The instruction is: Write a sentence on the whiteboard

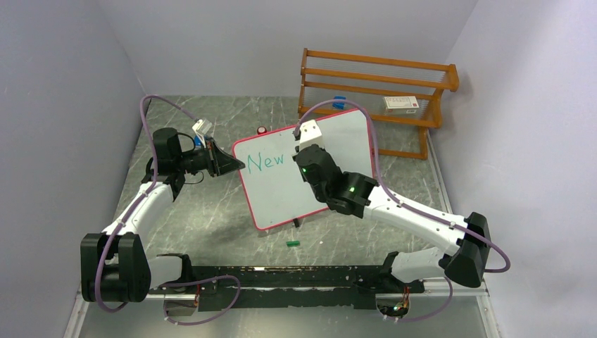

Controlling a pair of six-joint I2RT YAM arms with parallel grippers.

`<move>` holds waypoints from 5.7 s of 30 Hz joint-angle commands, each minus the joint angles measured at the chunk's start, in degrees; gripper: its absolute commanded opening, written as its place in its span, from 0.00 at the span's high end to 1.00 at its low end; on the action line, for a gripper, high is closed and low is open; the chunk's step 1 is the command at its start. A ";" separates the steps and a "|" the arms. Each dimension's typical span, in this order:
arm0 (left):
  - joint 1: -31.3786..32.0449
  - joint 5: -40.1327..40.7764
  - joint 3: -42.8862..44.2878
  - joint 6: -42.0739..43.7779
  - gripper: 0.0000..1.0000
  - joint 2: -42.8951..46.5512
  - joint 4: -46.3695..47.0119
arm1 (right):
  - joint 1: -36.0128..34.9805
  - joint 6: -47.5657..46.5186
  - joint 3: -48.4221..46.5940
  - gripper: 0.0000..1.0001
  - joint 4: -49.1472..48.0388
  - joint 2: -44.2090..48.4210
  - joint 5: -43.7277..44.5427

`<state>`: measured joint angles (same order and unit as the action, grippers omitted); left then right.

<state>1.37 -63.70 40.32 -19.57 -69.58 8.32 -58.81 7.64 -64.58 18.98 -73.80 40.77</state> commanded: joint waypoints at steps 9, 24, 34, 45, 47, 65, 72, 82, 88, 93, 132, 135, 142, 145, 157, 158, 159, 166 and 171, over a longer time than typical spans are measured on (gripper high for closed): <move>-1.19 0.91 -0.35 0.48 0.95 -0.19 1.62 | 0.78 -1.58 -3.30 1.00 -2.72 -1.48 0.80; -1.19 0.90 -0.33 0.41 0.95 -0.36 1.79 | 1.11 1.29 -2.15 1.00 1.83 -1.44 -1.83; -1.19 1.03 -0.32 0.49 0.95 -0.36 1.70 | 1.06 3.01 -0.87 1.00 4.04 -0.77 -2.15; -1.19 1.08 -0.34 0.53 0.95 -0.29 1.61 | 1.06 4.20 0.05 1.00 5.52 0.05 -2.62; -1.19 1.00 -0.33 0.58 0.95 -0.37 1.53 | 1.06 4.40 0.06 1.00 5.75 0.21 -2.63; -1.19 1.21 -0.24 0.94 0.95 -0.21 1.09 | 1.06 5.00 0.86 1.00 5.56 2.38 -1.03; -1.19 1.29 -0.15 0.93 0.95 -0.29 1.00 | 1.11 4.54 -0.02 1.00 5.75 4.16 -1.62; -1.23 1.04 -0.28 0.77 0.95 -0.38 1.33 | 1.06 3.88 -0.19 1.00 4.23 2.41 -0.64; -1.19 0.96 -0.32 0.45 0.95 -0.38 1.59 | 1.08 3.70 -0.52 1.00 3.59 1.37 -0.70; -1.19 0.91 -0.42 0.48 0.95 -0.30 1.70 | 1.24 3.62 -0.46 1.00 2.92 1.12 -0.30; -1.19 1.05 -0.33 0.76 0.95 -0.20 1.27 | 1.95 5.08 1.00 1.00 6.39 0.86 -3.09; -1.19 1.06 -0.32 0.84 0.95 -0.20 1.22 | 1.95 5.19 1.25 1.00 6.96 0.83 -2.37; -1.19 0.91 -0.33 0.76 0.95 -0.26 1.32 | 2.07 5.17 1.62 1.00 7.53 1.32 -0.13; -1.19 0.92 -0.33 0.70 0.95 -0.25 1.44 | 2.12 5.10 1.61 1.00 7.20 1.46 0.34; -1.19 0.63 -0.50 0.35 0.95 -0.47 1.84 | 2.82 4.32 1.47 1.00 4.32 1.47 1.75; -1.19 0.68 -0.50 0.34 0.95 -0.47 1.84 | 2.82 4.13 1.39 1.00 3.78 1.47 1.76; -1.19 0.53 -0.50 0.33 0.95 -0.47 1.87 | 2.86 3.92 1.38 1.00 3.41 1.47 1.76; -1.19 0.44 -0.50 0.28 0.95 -0.47 1.92 | 2.89 3.18 0.54 1.00 1.82 0.85 1.12; -1.19 0.48 -0.50 0.30 0.95 -0.45 1.85 | 2.93 2.92 0.25 1.00 1.25 0.59 0.42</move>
<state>1.28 -63.72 40.32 -20.01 -69.67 8.49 -56.31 11.09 -63.53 22.76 -73.32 41.17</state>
